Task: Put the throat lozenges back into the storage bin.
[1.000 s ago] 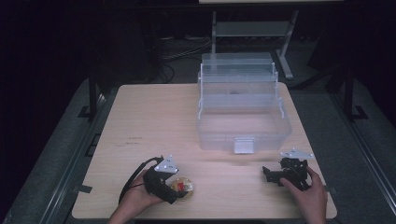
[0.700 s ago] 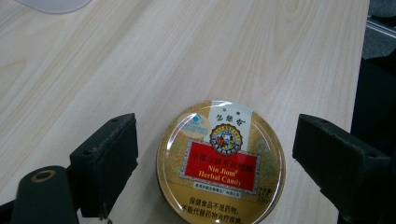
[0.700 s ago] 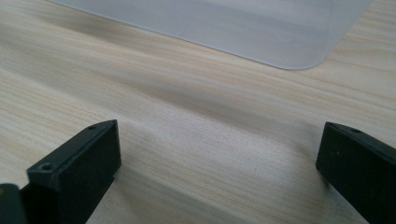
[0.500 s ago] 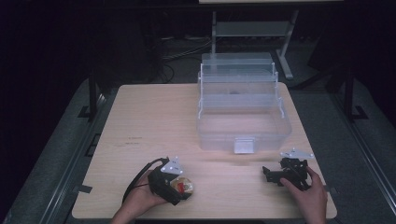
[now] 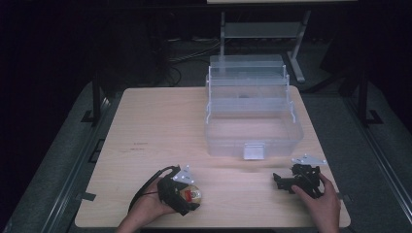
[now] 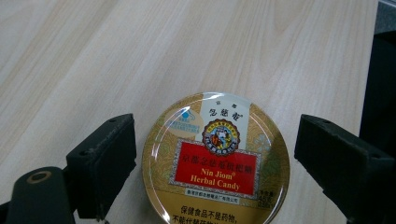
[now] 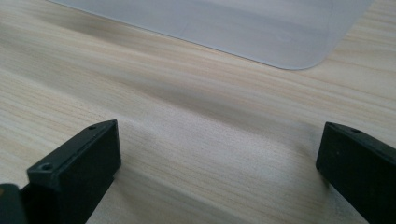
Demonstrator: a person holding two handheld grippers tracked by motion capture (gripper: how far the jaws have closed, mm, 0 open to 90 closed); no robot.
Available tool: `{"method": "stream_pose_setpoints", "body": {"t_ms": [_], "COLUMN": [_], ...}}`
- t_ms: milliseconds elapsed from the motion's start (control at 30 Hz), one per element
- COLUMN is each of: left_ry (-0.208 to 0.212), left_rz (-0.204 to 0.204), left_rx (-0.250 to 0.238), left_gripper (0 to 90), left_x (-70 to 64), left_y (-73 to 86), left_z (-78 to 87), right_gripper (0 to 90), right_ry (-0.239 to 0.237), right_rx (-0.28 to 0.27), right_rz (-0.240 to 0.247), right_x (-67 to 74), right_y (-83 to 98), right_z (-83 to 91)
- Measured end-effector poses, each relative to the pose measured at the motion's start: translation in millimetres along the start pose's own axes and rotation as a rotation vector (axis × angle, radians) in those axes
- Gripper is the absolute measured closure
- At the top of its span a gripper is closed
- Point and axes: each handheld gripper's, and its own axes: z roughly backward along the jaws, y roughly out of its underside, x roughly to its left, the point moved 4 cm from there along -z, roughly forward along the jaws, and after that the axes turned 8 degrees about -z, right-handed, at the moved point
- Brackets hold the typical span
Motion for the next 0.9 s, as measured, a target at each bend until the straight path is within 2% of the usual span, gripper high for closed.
{"method": "stream_pose_setpoints", "body": {"t_ms": [133,200,367,433,500,567,733,900], "left_ry": [0.002,0.001,0.004,0.001,0.001,-0.005,-0.010,-0.013], "left_rz": [-0.013,-0.006,-0.029,-0.020,-0.035,-0.026,-0.044,-0.044], "left_rx": [0.024,0.025,0.065,0.062,0.078,0.075,0.092,0.091], "left_gripper": [12.3,12.3,12.4,12.6,12.7,12.8,13.4,15.2], "left_x": [-0.2,-0.6,0.3,-0.6,0.2,-0.4,-0.1,0.1], "left_y": [1.2,1.7,4.3,4.5,5.2,5.4,6.3,6.7], "left_z": [-2.9,-4.2,-6.0,-7.4,-7.3,-8.4,-8.7,-7.9], "right_gripper": [0.0,0.0,0.0,0.0,0.0,0.0,0.0,0.0], "right_ry": [0.000,0.000,0.000,0.000,0.000,0.000,0.000,0.000], "right_rx": [0.000,0.000,0.000,0.000,0.000,0.000,0.000,0.000], "right_rz": [0.000,0.000,0.000,0.000,0.000,0.000,-0.001,0.000], "right_x": [0.0,0.0,0.0,0.0,0.0,0.0,0.0,0.0], "right_y": [0.0,0.0,0.0,0.0,0.0,0.0,0.0,0.0], "right_z": [0.0,0.0,0.0,0.0,0.0,0.0,0.0,0.0]}}
